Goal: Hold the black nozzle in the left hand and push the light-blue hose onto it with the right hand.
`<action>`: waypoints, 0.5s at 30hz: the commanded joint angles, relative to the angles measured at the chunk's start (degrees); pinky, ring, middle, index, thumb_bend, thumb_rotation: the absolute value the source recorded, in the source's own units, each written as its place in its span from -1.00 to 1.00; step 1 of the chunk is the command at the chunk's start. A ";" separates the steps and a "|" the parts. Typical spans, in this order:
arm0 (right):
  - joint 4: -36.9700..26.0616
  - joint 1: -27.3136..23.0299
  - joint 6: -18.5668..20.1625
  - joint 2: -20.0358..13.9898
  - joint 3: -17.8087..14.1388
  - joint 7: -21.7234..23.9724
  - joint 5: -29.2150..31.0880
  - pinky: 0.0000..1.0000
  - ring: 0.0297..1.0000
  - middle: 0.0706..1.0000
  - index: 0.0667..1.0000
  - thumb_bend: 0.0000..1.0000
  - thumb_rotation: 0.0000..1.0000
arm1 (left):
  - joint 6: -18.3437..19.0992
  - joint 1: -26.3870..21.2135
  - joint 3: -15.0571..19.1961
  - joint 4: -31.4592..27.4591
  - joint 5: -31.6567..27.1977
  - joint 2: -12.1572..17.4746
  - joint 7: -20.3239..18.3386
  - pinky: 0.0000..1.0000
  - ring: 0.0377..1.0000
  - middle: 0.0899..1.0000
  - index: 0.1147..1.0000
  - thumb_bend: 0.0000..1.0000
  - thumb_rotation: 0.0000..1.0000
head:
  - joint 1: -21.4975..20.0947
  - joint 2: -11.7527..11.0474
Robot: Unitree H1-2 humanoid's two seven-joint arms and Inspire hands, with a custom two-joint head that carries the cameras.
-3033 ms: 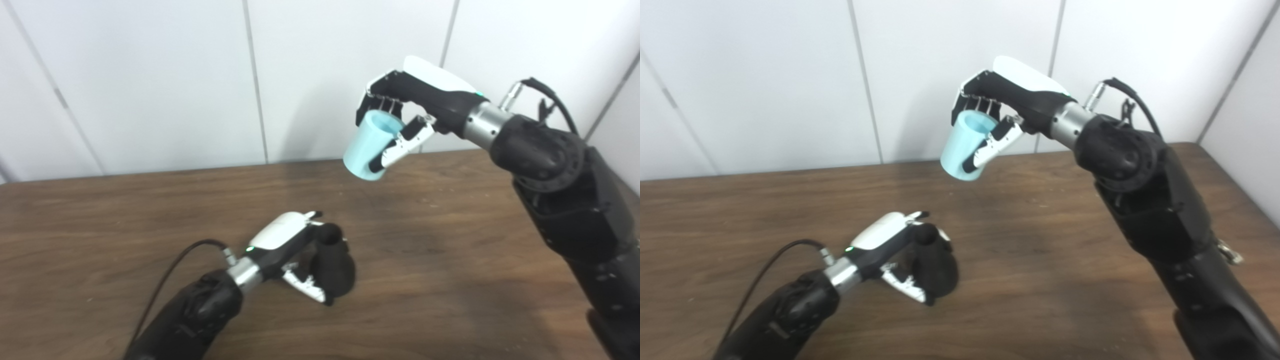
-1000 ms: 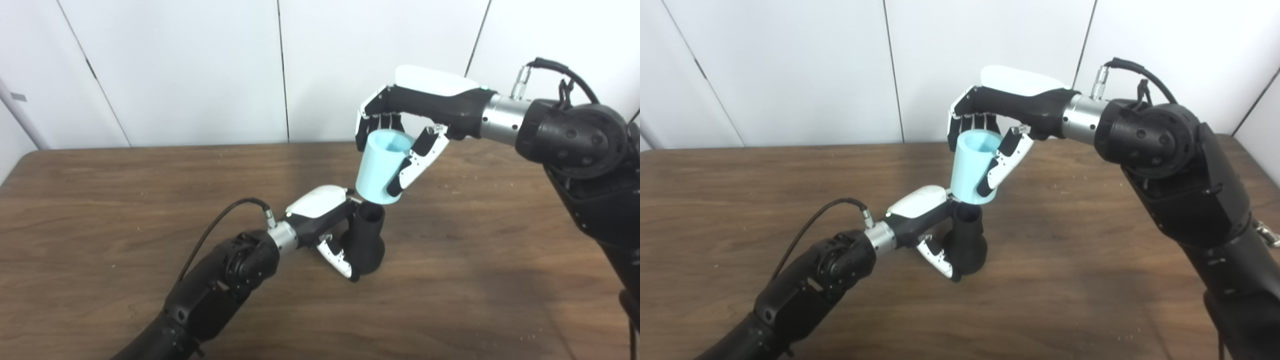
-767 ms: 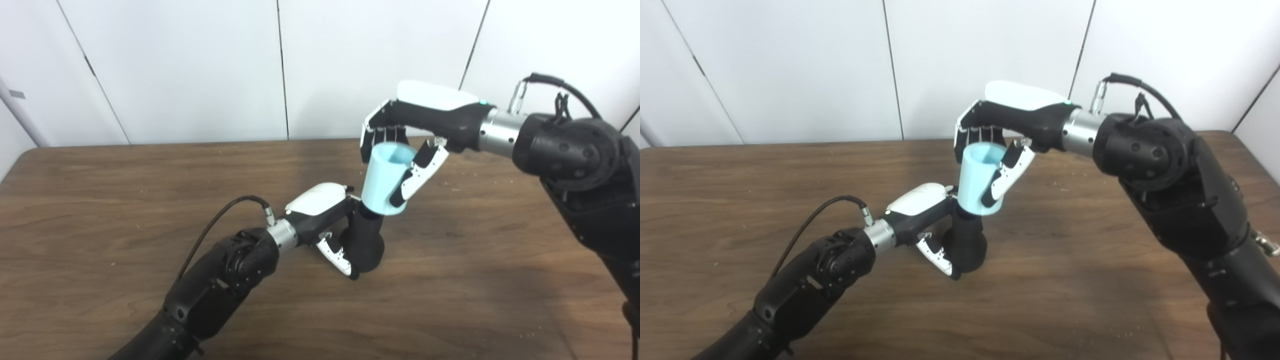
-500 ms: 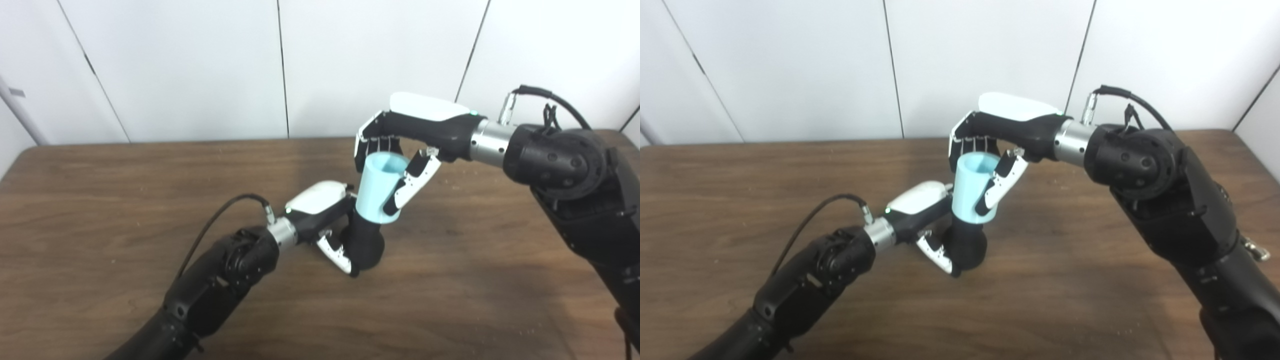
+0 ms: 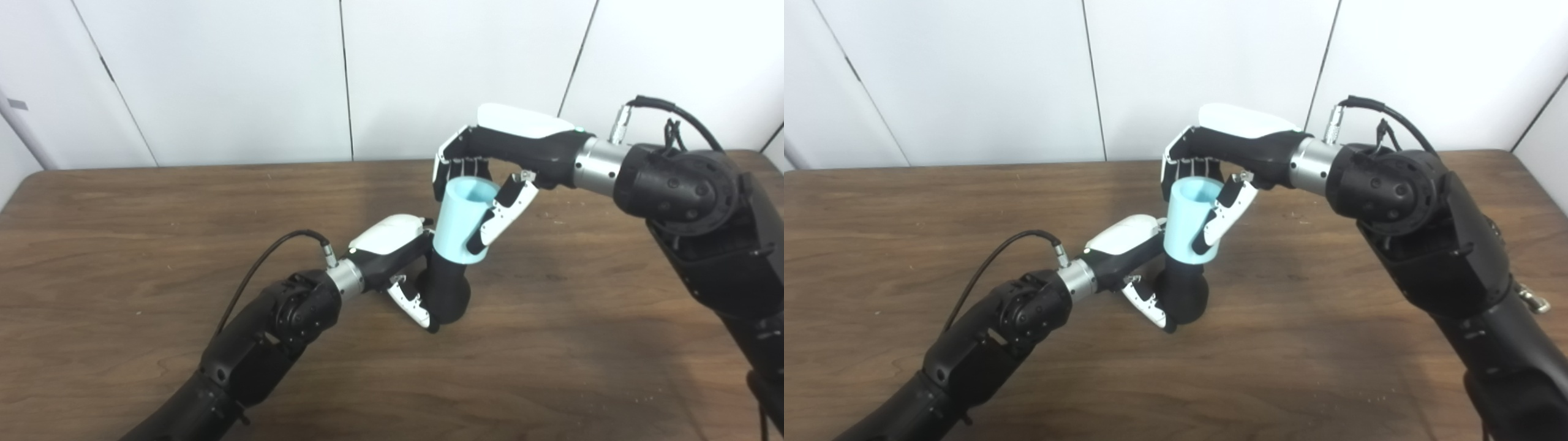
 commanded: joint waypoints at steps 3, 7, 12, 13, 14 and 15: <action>-0.06 -2.77 -2.77 0.25 -1.51 -3.12 -0.88 -0.28 -0.14 -0.13 -0.09 0.01 -1.00 | 2.42 4.05 -3.73 2.28 1.63 0.68 -7.22 1.00 0.17 -0.14 -0.17 0.05 -1.00 | -0.24 0.10; 1.40 -2.64 -6.46 0.72 -2.23 -4.81 -0.06 -0.28 -0.12 -0.11 -0.10 0.01 -1.00 | 2.49 3.87 -3.64 2.17 1.48 0.77 -7.44 1.00 0.16 -0.14 -0.17 0.05 -1.00 | -0.30 0.15; 4.17 -1.48 -14.78 1.60 -3.33 -8.38 1.00 -0.30 -0.08 -0.09 -0.11 0.00 -1.00 | 2.93 4.02 -3.63 1.47 1.48 0.83 -7.61 1.00 0.17 -0.13 -0.17 0.05 -1.00 | 0.01 0.58; 4.62 -1.39 -15.85 1.64 -3.39 -8.63 1.00 -0.30 -0.08 -0.09 -0.11 0.00 -1.00 | 2.92 4.08 -3.64 1.43 1.49 0.88 -7.58 1.00 0.17 -0.13 -0.17 0.05 -1.00 | -0.09 0.67; 5.01 -1.40 -16.81 1.51 -3.28 -8.68 0.84 -0.30 -0.08 -0.09 -0.12 0.00 -1.00 | 3.05 4.14 -3.61 1.33 1.50 0.95 -7.63 1.00 0.17 -0.13 -0.17 0.05 -1.00 | -0.12 0.71; 5.28 -1.43 -17.49 1.43 -3.21 -8.67 0.72 -0.30 -0.08 -0.09 -0.12 0.00 -1.00 | 3.15 4.18 -3.58 1.23 1.50 1.02 -7.68 1.00 0.17 -0.14 -0.17 0.05 -1.00 | -0.13 0.80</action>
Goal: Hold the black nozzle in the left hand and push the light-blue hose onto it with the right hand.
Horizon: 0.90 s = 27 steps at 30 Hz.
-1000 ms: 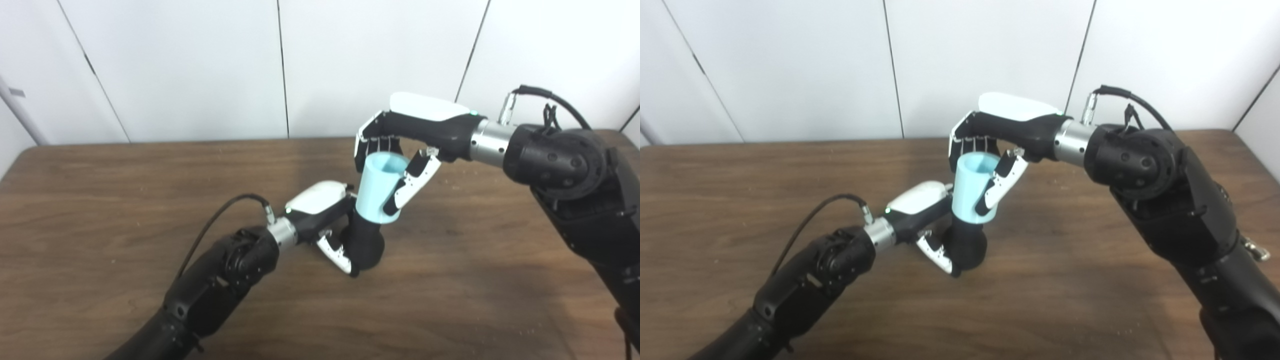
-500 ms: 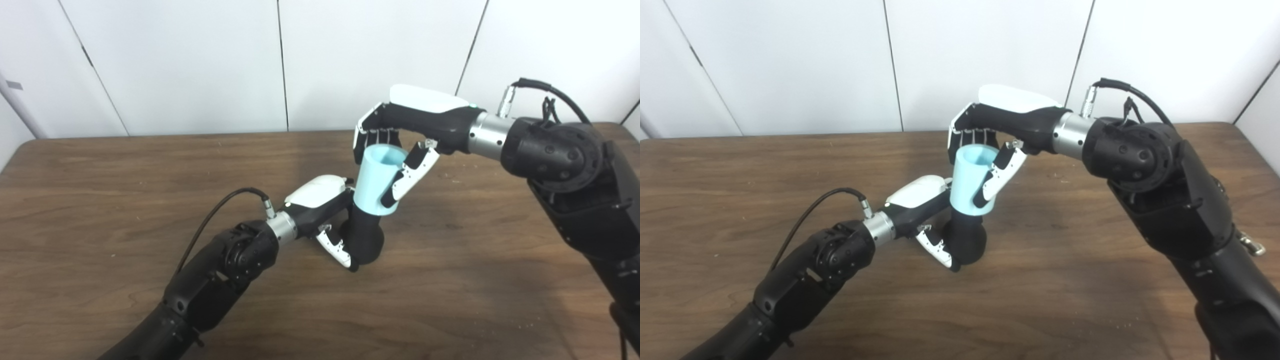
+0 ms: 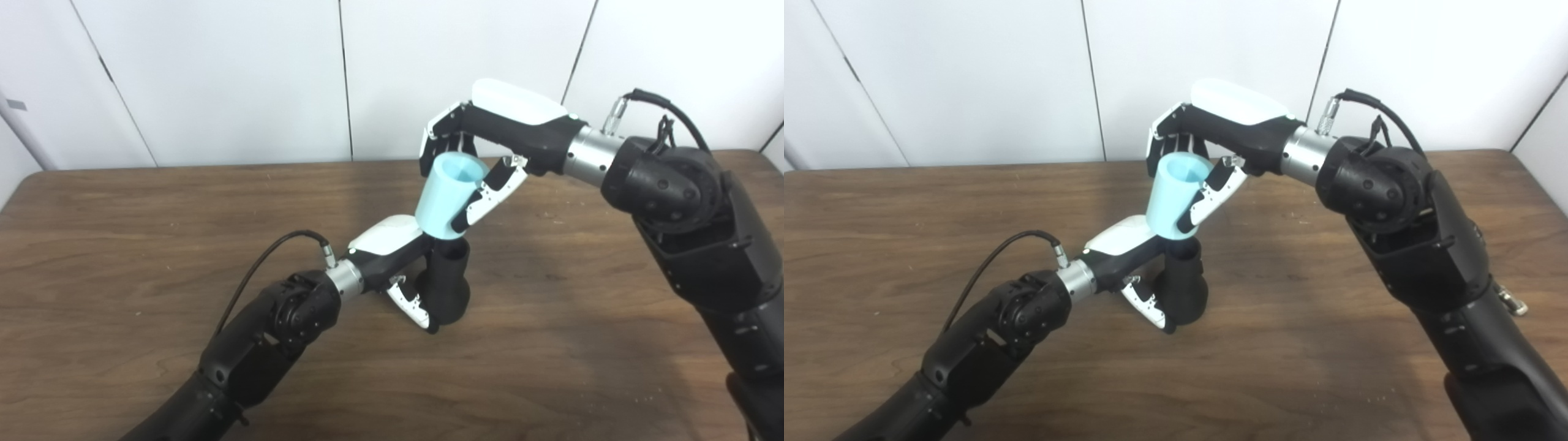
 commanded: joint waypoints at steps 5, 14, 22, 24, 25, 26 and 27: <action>-0.15 -2.16 -2.65 -2.05 -0.89 0.95 1.55 -0.29 -0.09 -0.08 -0.12 0.00 -1.00 | 3.08 4.00 -3.50 1.66 1.41 1.03 -7.67 1.00 0.16 -0.16 -0.16 0.05 -1.00 | -0.12 0.28; -1.75 -2.51 -0.47 -4.58 -1.01 6.16 2.99 -0.26 -0.12 -0.06 -0.14 0.00 -1.00 | 3.60 3.67 -3.55 1.82 1.42 0.95 -7.84 1.00 0.16 -0.16 -0.16 0.05 -1.00 | -0.33 0.58; -0.62 -2.69 -2.46 -4.61 -0.73 6.12 3.09 -0.26 -0.11 -0.07 -0.13 0.00 -1.00 | 3.86 3.63 -3.53 1.29 1.24 1.11 -8.06 1.00 0.17 -0.11 -0.17 0.05 -1.00 | -0.20 0.81; -0.52 -2.86 -2.57 -4.56 -0.65 6.23 3.08 -0.26 -0.12 -0.08 -0.13 0.00 -1.00 | 3.87 3.60 -3.45 1.20 1.15 1.24 -8.17 1.00 0.18 -0.11 -0.17 0.05 -1.00 | -0.27 1.16; -0.36 -2.87 -2.88 -4.57 -0.61 6.22 3.14 -0.26 -0.12 -0.08 -0.13 0.00 -1.00 | 3.91 3.56 -3.42 1.12 1.12 1.29 -8.25 1.00 0.18 -0.12 -0.17 0.05 -1.00 | -0.32 1.20; -0.25 -2.86 -3.10 -4.58 -0.59 6.21 3.17 -0.26 -0.12 -0.08 -0.13 0.01 -1.00 | 3.94 3.53 -3.40 1.06 1.11 1.32 -8.30 1.00 0.18 -0.12 -0.17 0.05 -1.00 | -0.32 1.20; -0.11 -2.78 -3.40 -4.60 -0.51 6.17 3.08 -0.25 -0.12 -0.08 -0.12 0.01 -1.00 | 4.05 3.49 -3.42 1.07 1.20 1.30 -8.32 1.00 0.18 -0.12 -0.17 0.05 -1.00 | -0.40 1.21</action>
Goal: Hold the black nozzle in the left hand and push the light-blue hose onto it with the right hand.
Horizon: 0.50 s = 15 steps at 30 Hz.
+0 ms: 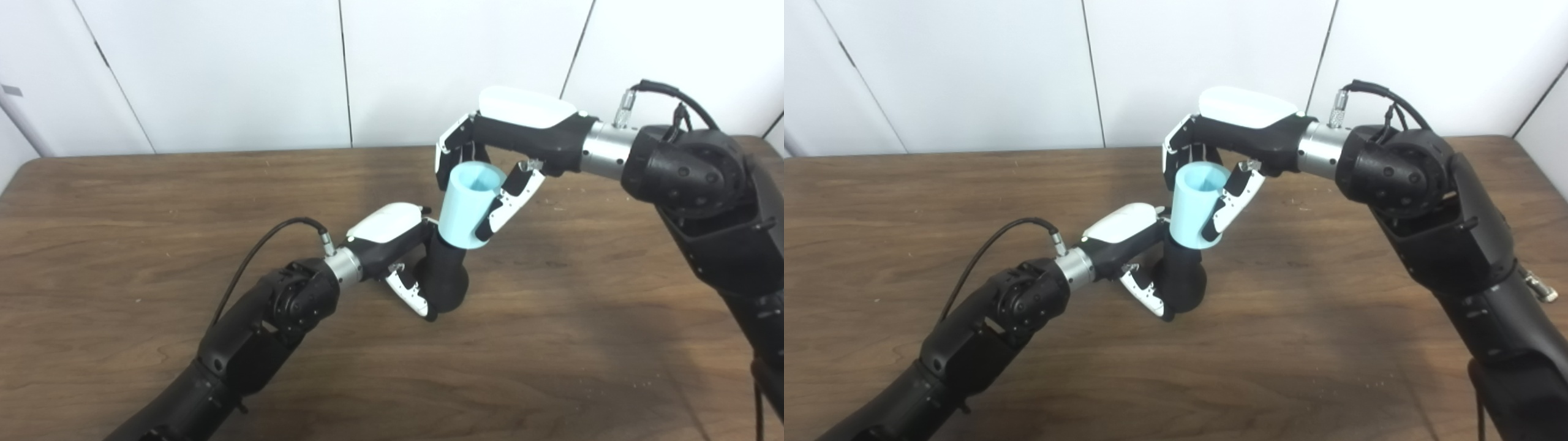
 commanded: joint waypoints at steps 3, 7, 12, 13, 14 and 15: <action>-0.20 -2.42 -2.31 -0.63 -0.50 -0.71 0.85 -0.23 -0.13 -0.11 -0.11 0.01 -1.00 | 2.78 3.35 -3.42 2.36 1.38 0.86 -7.60 1.00 0.20 -0.10 -0.18 0.05 -1.00 | -0.03 0.06; 0.29 -2.22 -2.54 0.16 -0.34 -1.13 0.67 -0.23 -0.13 -0.11 -0.10 0.01 -1.00 | 2.25 3.25 -3.54 2.72 1.49 0.77 -7.33 1.00 0.22 -0.10 -0.18 0.05 -1.00 | -0.15 0.09; 0.78 -1.43 -2.83 1.23 -0.03 -2.15 -0.23 -0.22 -0.13 -0.11 -0.10 0.01 -1.00 | 2.08 3.10 -3.62 2.95 1.44 0.60 -7.34 1.00 0.22 -0.10 -0.18 0.05 -1.00 | 0.10 0.15; 0.84 -0.70 -3.02 1.75 0.23 -2.80 -1.02 -0.22 -0.13 -0.11 -0.10 0.01 -1.00 | 2.33 3.06 -3.68 2.79 1.52 0.53 -7.46 1.00 0.22 -0.10 -0.18 0.05 -1.00 | 0.10 0.15; 0.87 -0.18 -3.15 2.12 0.41 -3.27 -1.60 -0.23 -0.12 -0.11 -0.09 0.01 -1.00 | 2.51 3.04 -3.71 2.67 1.57 0.48 -7.54 1.00 0.21 -0.10 -0.18 0.05 -1.00 | 0.10 0.15; 0.83 0.22 -3.22 2.42 0.56 -3.65 -2.09 -0.24 -0.12 -0.11 -0.09 0.01 -1.00 | 2.65 3.04 -3.72 2.50 1.56 0.50 -7.63 1.00 0.20 -0.10 -0.18 0.05 -1.00 | 0.08 0.26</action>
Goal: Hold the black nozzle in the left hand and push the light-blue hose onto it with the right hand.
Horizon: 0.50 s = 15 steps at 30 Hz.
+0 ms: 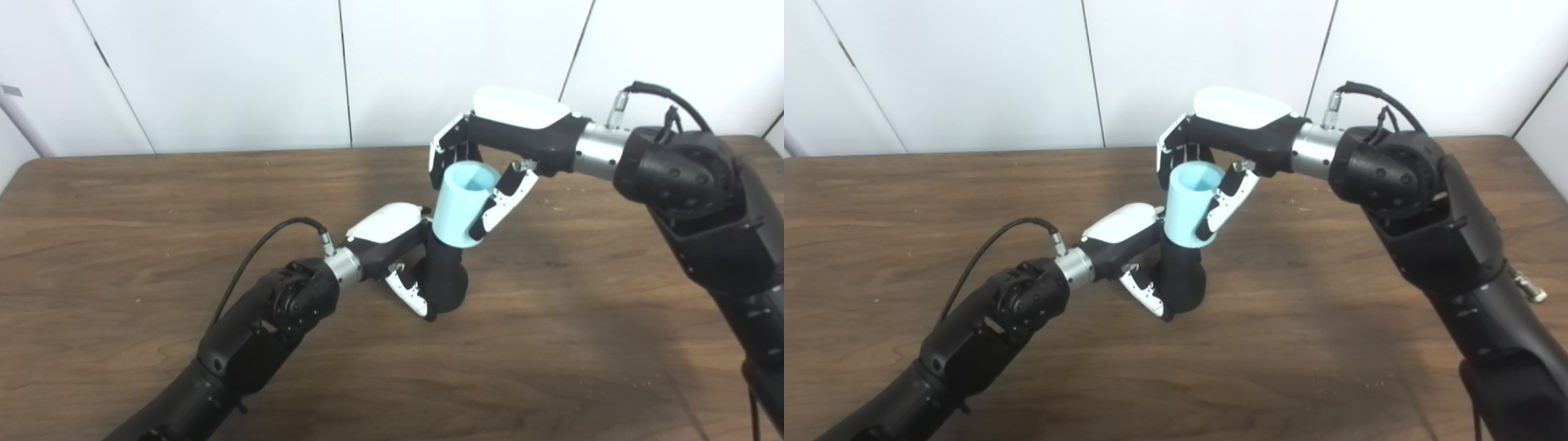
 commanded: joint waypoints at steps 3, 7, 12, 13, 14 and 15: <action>-0.69 0.16 -1.84 0.65 0.37 -2.21 -1.42 -0.25 -0.12 -0.10 -0.08 0.00 -1.00 | 2.39 3.19 -3.51 2.28 1.20 0.66 -7.63 1.00 0.17 -0.14 -0.17 0.05 -1.00 | -0.18 0.24; -0.53 0.39 -1.29 1.06 0.34 -3.16 -2.17 -0.26 -0.12 -0.07 -0.09 0.00 -1.00 | 2.11 3.30 -3.43 2.22 0.99 0.82 -7.56 1.00 0.15 -0.16 -0.16 0.05 -1.00 | -0.18 0.24; -0.65 0.76 -0.53 1.56 0.29 -3.77 -2.59 -0.26 -0.11 -0.06 -0.10 0.00 -1.00 | 2.35 3.33 -3.50 2.20 1.11 0.71 -7.53 1.00 0.18 -0.13 -0.17 0.05 -1.00 | -0.13 0.51; -0.71 0.90 -0.62 1.62 0.34 -3.84 -2.67 -0.26 -0.11 -0.05 -0.10 0.00 -1.00 | 2.43 3.31 -3.49 2.16 1.11 0.71 -7.58 1.00 0.17 -0.13 -0.17 0.05 -1.00 | -0.17 0.58; -0.78 1.02 -0.73 1.64 0.42 -3.91 -2.77 -0.26 -0.11 -0.05 -0.10 0.00 -1.00 | 2.45 3.28 -3.48 2.14 1.09 0.72 -7.62 1.00 0.17 -0.13 -0.17 0.05 -1.00 | -0.17 0.58; -0.87 1.09 -0.82 1.60 0.48 -3.91 -2.84 -0.26 -0.11 -0.05 -0.10 0.00 -1.00 | 2.45 3.25 -3.47 2.12 1.07 0.75 -7.66 1.00 0.17 -0.13 -0.17 0.05 -1.00 | -0.17 0.58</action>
